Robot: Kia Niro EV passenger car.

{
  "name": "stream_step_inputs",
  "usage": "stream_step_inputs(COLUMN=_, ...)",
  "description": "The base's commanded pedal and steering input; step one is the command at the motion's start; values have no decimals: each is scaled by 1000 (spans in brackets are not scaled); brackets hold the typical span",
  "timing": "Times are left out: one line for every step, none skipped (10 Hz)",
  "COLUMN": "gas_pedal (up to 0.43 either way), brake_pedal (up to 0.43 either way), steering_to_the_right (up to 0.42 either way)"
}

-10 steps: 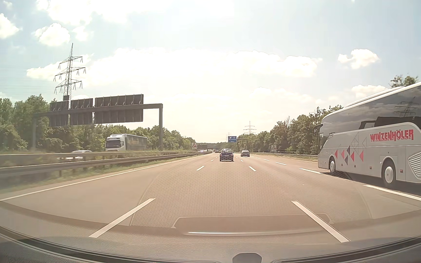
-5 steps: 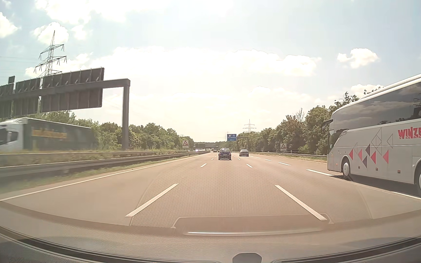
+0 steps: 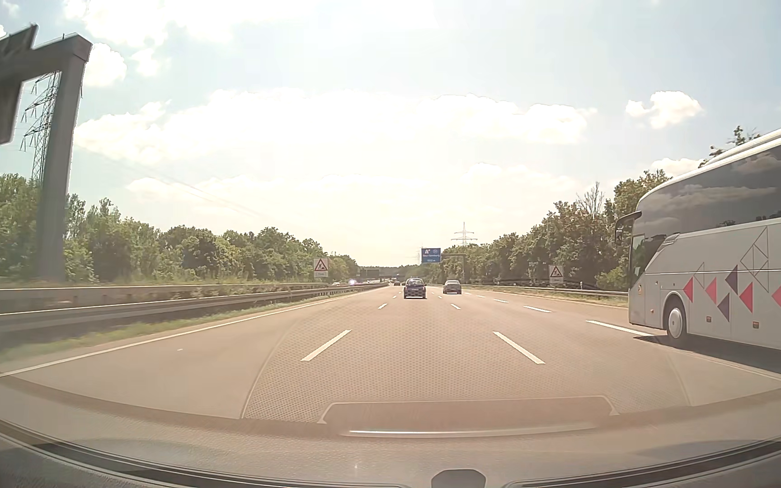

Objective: Follow the waypoints while adhering to traffic rules and regulations

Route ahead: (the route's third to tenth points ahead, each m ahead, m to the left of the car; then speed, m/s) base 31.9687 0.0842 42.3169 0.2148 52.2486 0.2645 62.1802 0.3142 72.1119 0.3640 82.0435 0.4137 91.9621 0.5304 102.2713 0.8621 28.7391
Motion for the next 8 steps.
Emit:
stream_step_inputs(gas_pedal=268, brake_pedal=30, steering_to_the_right=-2)
stream_step_inputs(gas_pedal=268, brake_pedal=30, steering_to_the_right=-2)
stream_step_inputs(gas_pedal=268, brake_pedal=30, steering_to_the_right=-2)
stream_step_inputs(gas_pedal=268, brake_pedal=30, steering_to_the_right=-2)
stream_step_inputs(gas_pedal=268, brake_pedal=30, steering_to_the_right=-2)
stream_step_inputs(gas_pedal=268, brake_pedal=30, steering_to_the_right=-2)
stream_step_inputs(gas_pedal=268, brake_pedal=30, steering_to_the_right=-1)
stream_step_inputs(gas_pedal=268, brake_pedal=30, steering_to_the_right=-1)
